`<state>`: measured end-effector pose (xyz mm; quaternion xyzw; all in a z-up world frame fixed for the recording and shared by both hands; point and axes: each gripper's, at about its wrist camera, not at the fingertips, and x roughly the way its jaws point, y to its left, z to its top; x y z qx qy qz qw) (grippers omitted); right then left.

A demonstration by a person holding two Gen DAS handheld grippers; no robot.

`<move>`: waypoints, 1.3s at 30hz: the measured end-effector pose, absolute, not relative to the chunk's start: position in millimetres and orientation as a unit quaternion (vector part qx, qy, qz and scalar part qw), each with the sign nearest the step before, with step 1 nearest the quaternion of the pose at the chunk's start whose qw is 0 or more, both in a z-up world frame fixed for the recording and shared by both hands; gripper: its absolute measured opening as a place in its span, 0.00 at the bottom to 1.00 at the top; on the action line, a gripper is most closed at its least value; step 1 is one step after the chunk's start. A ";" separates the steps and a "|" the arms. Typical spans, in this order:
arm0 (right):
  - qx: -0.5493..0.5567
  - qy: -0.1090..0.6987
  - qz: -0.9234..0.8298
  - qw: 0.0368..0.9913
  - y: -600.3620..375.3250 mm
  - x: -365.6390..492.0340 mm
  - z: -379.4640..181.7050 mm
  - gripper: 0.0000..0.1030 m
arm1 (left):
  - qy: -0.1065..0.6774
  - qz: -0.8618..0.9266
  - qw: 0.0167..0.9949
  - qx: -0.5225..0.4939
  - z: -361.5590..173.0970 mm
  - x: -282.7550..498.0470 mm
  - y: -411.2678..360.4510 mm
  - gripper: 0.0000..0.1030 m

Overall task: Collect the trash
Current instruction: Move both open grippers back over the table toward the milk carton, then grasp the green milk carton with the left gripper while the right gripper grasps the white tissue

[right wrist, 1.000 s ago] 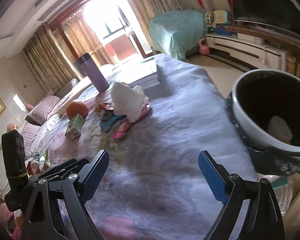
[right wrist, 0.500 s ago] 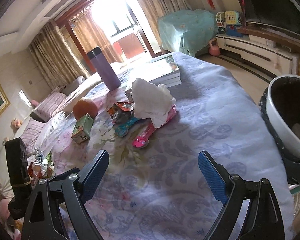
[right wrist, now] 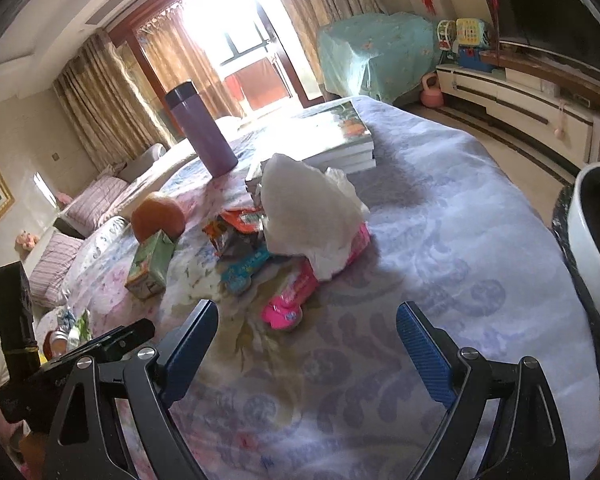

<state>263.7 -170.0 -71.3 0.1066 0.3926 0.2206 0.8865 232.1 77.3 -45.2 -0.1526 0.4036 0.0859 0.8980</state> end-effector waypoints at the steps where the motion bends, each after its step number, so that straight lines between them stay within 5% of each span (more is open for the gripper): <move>1: 0.107 0.390 0.221 0.887 -168.7 265.5 -70.3 0.89 | 0.401 0.092 0.899 -0.149 -43.9 236.0 79.7 0.78; 16: 0.090 0.367 0.212 0.902 -148.6 301.2 -66.7 0.84 | 0.392 0.153 0.900 -0.116 -55.8 297.0 99.5 0.77; 18: 0.081 0.370 0.204 0.903 -148.4 306.7 -68.9 0.65 | 0.392 0.151 0.901 -0.113 -58.0 300.4 100.6 0.73; 19: 0.081 0.370 0.204 0.903 -148.4 306.7 -68.9 0.57 | 0.393 0.145 0.901 -0.113 -59.3 301.5 100.7 0.60; 21: 0.082 0.377 0.201 0.901 -151.5 308.9 -71.2 0.27 | 0.402 0.133 0.898 -0.115 -62.7 303.8 100.8 0.53; 23: 0.082 0.377 0.194 0.902 -156.6 307.2 -71.3 0.25 | 0.397 0.125 0.903 -0.109 -61.8 301.2 98.2 0.52; 25: 0.083 0.371 0.194 0.904 -160.7 302.2 -68.4 0.07 | 0.396 0.110 0.905 -0.112 -60.1 296.1 93.3 0.52; 39: 0.103 0.358 0.191 0.908 -204.9 259.8 -56.1 0.07 | 0.388 -0.022 0.916 -0.103 -39.9 247.6 28.3 0.49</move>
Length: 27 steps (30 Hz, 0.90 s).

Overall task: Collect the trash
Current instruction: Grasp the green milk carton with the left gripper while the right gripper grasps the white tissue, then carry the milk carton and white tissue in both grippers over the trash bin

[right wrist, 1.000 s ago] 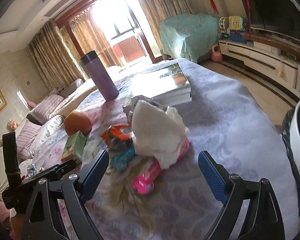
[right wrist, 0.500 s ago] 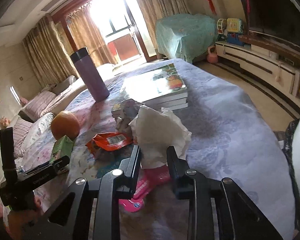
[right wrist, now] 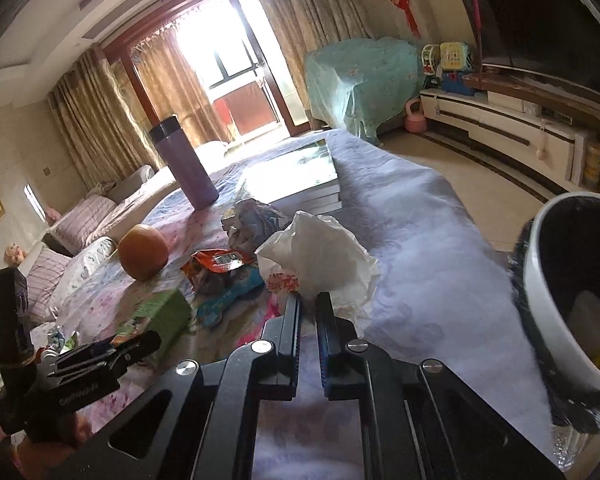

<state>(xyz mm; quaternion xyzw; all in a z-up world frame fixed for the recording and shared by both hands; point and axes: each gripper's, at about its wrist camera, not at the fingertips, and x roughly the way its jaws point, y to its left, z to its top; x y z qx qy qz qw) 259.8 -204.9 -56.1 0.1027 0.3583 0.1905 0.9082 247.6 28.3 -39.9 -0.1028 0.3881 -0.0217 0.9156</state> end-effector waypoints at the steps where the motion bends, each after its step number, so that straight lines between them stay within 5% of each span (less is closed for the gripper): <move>1: 0.104 0.358 0.190 0.908 -207.9 256.9 -54.8 0.07 | 0.387 -0.028 0.916 -0.102 -38.3 245.8 24.7 0.48; 27: 0.142 0.352 0.171 0.909 -262.0 209.5 -46.4 0.07 | 0.416 -0.057 0.907 -0.035 -58.0 243.9 -30.7 0.45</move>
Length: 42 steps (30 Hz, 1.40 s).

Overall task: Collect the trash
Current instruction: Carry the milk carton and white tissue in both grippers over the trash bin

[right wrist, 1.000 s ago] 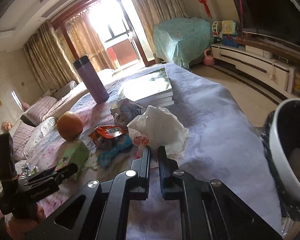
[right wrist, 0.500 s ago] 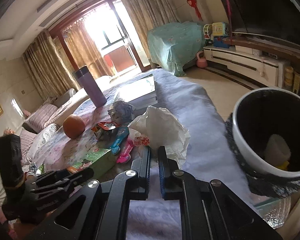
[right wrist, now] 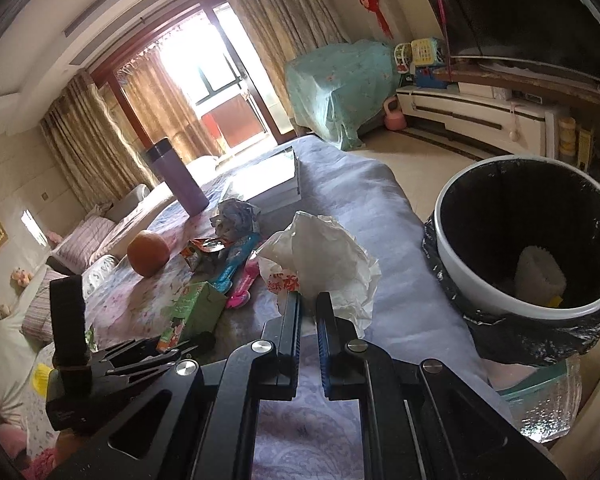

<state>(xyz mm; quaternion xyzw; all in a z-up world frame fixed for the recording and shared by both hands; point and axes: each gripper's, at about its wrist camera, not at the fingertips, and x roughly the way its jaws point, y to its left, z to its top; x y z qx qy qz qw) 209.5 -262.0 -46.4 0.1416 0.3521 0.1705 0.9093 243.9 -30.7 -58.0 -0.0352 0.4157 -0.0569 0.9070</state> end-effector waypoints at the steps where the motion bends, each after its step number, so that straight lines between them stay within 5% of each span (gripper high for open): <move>1: 0.142 0.350 0.170 0.910 -264.1 208.1 -45.2 0.07 | 0.414 -0.062 0.908 -0.036 -55.6 242.3 -32.9 0.45; 42: 0.190 0.316 0.060 0.928 -399.6 184.2 -34.3 0.07 | 0.410 -0.208 0.888 0.020 -24.8 278.3 -171.0 0.45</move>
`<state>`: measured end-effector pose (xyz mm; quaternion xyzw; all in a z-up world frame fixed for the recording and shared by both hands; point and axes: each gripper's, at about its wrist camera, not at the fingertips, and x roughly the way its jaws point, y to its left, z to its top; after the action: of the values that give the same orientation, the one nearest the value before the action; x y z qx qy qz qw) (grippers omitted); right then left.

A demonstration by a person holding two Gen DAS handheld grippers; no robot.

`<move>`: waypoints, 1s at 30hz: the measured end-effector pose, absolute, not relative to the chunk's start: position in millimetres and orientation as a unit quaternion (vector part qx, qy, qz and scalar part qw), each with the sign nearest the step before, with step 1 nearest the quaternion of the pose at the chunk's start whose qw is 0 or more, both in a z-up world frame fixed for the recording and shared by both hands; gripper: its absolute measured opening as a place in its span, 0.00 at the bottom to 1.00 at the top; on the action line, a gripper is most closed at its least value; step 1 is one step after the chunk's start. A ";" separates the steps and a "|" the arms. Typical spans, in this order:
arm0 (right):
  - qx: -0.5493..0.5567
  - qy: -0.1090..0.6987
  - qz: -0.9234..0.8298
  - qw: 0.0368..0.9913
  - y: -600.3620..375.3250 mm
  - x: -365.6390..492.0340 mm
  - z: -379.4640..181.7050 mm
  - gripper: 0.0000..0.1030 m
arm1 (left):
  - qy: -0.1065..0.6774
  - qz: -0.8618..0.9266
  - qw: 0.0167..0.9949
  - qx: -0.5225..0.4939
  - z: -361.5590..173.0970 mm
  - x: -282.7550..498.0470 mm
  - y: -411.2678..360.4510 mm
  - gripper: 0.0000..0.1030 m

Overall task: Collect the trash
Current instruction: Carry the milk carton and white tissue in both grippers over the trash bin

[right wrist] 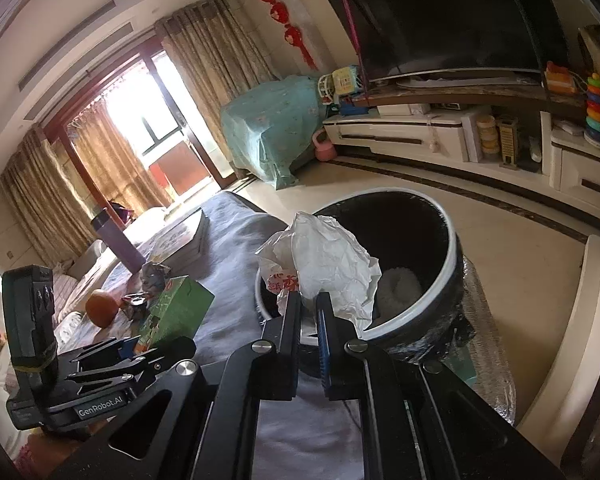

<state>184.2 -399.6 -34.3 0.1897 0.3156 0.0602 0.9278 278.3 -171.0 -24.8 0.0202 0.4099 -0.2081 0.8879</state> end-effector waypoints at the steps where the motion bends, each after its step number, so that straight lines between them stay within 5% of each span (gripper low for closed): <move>1: 0.190 0.316 0.059 0.928 -401.1 184.7 -34.6 0.07 | 0.410 -0.210 0.887 0.022 -25.0 280.3 -173.6 0.45; 30: 0.180 0.327 0.040 0.927 -428.5 207.0 -37.1 0.07 | 0.413 -0.220 0.882 0.054 -30.1 323.1 -233.0 0.45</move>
<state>207.0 -428.5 -37.1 0.1796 0.3270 0.0403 0.9269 323.1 -233.0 -30.1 0.0538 0.4132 -0.2198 0.8821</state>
